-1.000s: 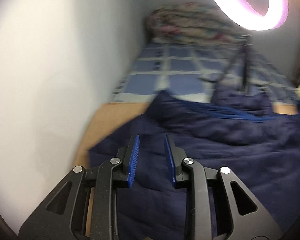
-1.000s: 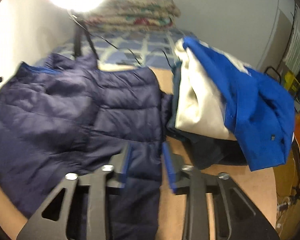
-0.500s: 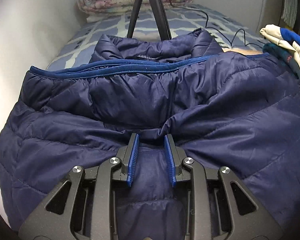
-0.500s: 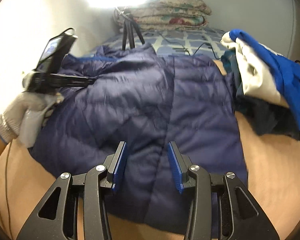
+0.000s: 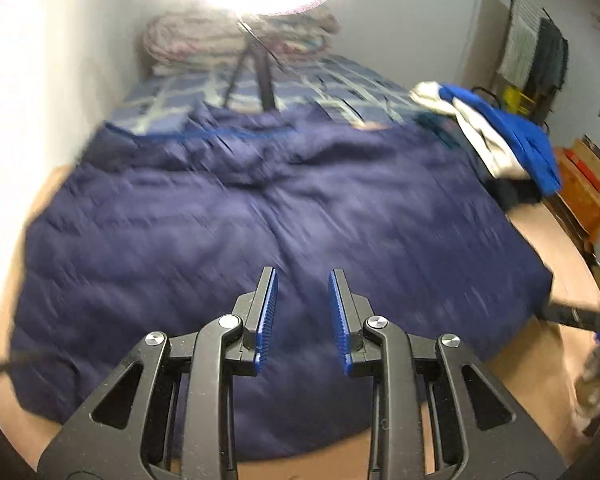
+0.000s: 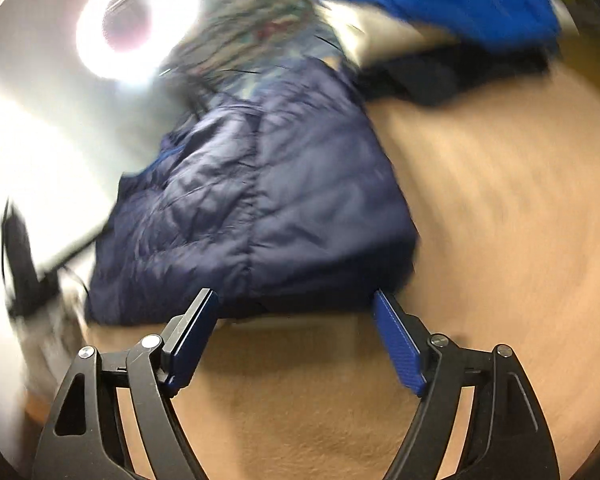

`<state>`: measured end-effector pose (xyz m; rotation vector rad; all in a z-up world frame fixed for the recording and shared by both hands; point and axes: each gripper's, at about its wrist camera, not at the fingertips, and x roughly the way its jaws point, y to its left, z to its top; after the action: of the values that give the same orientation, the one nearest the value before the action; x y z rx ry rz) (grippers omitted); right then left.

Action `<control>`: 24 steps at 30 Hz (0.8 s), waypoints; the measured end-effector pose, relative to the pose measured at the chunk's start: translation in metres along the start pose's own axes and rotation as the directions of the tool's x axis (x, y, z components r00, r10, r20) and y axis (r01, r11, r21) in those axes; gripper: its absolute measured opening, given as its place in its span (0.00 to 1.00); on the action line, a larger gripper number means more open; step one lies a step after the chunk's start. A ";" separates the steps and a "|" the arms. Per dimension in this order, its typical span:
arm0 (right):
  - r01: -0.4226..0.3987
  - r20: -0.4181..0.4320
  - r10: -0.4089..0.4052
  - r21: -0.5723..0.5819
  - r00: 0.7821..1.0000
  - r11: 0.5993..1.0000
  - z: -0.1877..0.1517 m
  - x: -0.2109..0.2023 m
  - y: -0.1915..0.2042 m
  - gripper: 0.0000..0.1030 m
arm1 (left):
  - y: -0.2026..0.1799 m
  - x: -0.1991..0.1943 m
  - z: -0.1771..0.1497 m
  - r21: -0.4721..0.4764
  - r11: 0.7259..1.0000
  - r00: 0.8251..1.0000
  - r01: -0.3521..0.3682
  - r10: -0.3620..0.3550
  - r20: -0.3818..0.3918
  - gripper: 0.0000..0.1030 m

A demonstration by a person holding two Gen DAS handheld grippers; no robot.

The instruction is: Fold large clothes

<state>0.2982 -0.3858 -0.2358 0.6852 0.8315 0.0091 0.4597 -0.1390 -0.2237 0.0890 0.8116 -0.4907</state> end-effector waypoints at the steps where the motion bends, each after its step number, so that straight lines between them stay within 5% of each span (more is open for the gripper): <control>1: -0.007 -0.006 0.007 0.067 1.000 0.998 0.000 0.004 -0.008 0.77 | -0.005 0.005 -0.004 0.007 1.000 1.000 -0.008 0.008 -0.002 0.25; 4: -0.022 0.057 0.014 0.148 0.998 0.989 0.004 0.007 -0.017 0.77 | -0.017 0.021 -0.019 0.010 0.999 0.999 -0.032 0.033 -0.026 0.25; 9: 0.111 0.110 -0.123 0.109 0.986 0.988 0.013 0.020 -0.004 0.77 | -0.015 0.038 -0.030 0.016 0.999 0.998 -0.034 0.035 -0.044 0.25; 11: 0.156 0.110 -0.163 0.069 0.981 0.985 0.018 0.025 0.007 0.56 | -0.007 0.024 -0.029 -0.030 1.000 0.999 -0.007 0.006 -0.040 0.25; 13: 0.204 0.094 -0.203 -0.001 0.975 0.979 0.024 0.029 0.023 0.21 | 0.005 -0.004 -0.035 -0.081 0.996 0.999 0.037 -0.037 -0.008 0.25; 14: 0.217 0.099 -0.214 -0.020 0.972 0.976 0.026 0.026 0.025 0.16 | 0.009 -0.017 -0.040 -0.091 0.995 0.999 0.049 -0.049 0.006 0.25; 18: 0.259 0.148 -0.239 -0.133 0.960 0.957 0.038 0.004 0.052 0.10 | 0.034 -0.081 -0.064 -0.068 0.998 0.997 -0.008 0.013 0.074 0.25; 24: 0.274 0.241 -0.212 -0.261 0.947 0.926 0.049 -0.014 0.100 0.08 | 0.087 -0.138 -0.114 -0.206 0.978 0.996 -0.023 0.039 0.074 0.34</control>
<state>0.3472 -0.3385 -0.1471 0.2930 0.6892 -0.1609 0.3417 0.0213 -0.2137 -0.1076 0.7793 -0.3759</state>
